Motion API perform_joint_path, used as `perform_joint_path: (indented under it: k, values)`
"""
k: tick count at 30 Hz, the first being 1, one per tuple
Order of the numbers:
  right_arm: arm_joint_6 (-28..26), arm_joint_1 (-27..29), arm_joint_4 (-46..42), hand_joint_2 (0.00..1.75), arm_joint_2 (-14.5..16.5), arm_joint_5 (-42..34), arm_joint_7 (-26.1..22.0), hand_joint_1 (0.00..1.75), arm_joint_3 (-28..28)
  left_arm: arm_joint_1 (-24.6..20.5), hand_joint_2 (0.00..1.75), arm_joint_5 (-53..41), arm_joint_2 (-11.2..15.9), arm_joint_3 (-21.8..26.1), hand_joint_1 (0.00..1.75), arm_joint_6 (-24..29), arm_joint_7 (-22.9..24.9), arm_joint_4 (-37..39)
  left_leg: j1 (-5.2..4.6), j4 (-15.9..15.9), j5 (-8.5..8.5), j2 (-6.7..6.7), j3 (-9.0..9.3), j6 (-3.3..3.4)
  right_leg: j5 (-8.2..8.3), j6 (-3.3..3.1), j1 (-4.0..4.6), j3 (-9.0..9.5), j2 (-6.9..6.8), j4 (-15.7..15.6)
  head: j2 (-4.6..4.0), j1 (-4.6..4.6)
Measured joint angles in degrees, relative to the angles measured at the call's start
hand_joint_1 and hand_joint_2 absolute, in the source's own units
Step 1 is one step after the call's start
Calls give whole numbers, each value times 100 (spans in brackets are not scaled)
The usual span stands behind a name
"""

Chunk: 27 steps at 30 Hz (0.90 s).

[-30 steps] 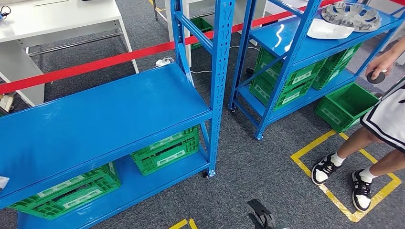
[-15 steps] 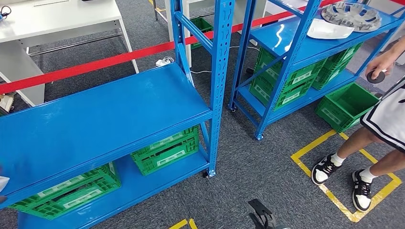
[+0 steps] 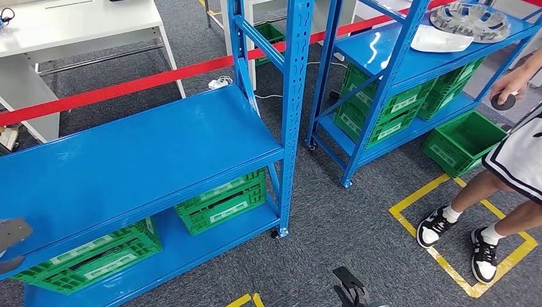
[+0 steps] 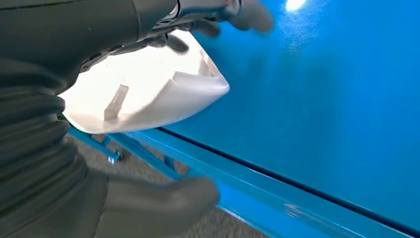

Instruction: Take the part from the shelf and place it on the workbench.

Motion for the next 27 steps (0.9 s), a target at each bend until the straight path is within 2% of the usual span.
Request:
perform_joint_path:
  k: [8, 27]
  values:
    - [-1, -1, 0, 0, 0, -28, -43, 0, -15, 137, 175, -11, -181, -115, 175, 299, -10, 0, 0, 0, 0, 0, 0, 0, 0, 0, 0, 0, 0, 0, 0, 0]
    - [1, 1, 0, 0, 0, -35, -33, 0, -84, 152, 175, 57, -340, -158, 175, 344, -10, 0, 0, 0, 0, 0, -1, 0, 0, 0, 0, 0, -1, 0, 0, 0]
